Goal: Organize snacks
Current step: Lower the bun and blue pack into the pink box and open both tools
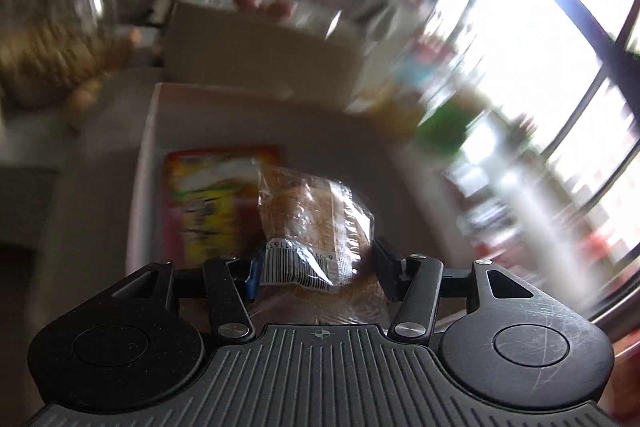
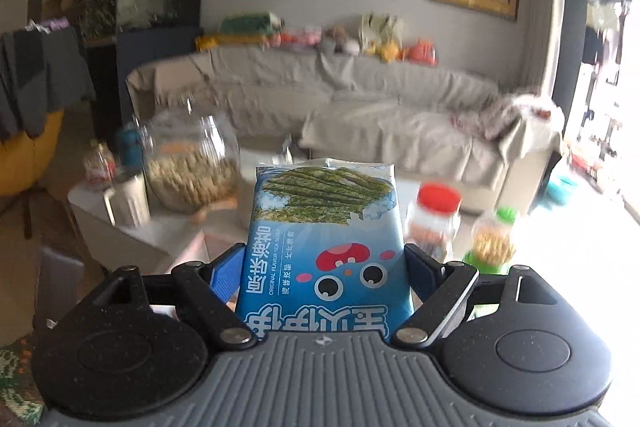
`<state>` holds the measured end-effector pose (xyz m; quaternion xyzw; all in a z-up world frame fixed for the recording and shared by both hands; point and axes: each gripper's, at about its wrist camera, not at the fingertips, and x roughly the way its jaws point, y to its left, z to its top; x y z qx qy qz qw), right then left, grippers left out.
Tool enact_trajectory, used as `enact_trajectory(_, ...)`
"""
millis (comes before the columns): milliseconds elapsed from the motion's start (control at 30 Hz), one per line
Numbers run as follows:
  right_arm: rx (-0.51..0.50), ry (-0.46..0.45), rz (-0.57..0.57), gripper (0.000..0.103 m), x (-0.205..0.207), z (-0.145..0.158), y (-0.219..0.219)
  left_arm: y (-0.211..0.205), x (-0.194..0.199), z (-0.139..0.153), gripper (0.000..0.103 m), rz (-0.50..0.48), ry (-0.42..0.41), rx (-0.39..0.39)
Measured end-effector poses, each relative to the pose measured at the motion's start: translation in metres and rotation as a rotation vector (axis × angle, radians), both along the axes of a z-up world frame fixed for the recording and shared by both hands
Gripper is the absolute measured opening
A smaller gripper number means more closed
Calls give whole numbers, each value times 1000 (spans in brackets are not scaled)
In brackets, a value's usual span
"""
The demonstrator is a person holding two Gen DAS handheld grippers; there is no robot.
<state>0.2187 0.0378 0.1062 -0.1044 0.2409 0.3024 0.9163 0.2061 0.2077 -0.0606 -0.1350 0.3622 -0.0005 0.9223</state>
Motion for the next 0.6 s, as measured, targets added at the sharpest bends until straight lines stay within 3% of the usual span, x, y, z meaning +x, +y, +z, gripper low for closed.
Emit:
enact_trajectory(67, -31, 51, 5, 83, 15, -20, 9, -5, 1, -7, 59, -23, -17, 106)
enact_trajectory(100, -44, 71, 10, 83, 21, -29, 14, -5, -1, -8, 59, -31, -28, 114)
enact_trajectory(300, -63, 195, 70, 83, 49, -70, 57, 2, -39, 5, 57, -28, -124, 71)
enact_trajectory(500, 12, 355, 62, 84, 77, -101, 96, 10, -45, 6, 56, -3, -92, 73)
enact_trajectory(600, -83, 451, 59, 86, 93, -121, 114, 12, -50, 9, 54, 5, -95, 66)
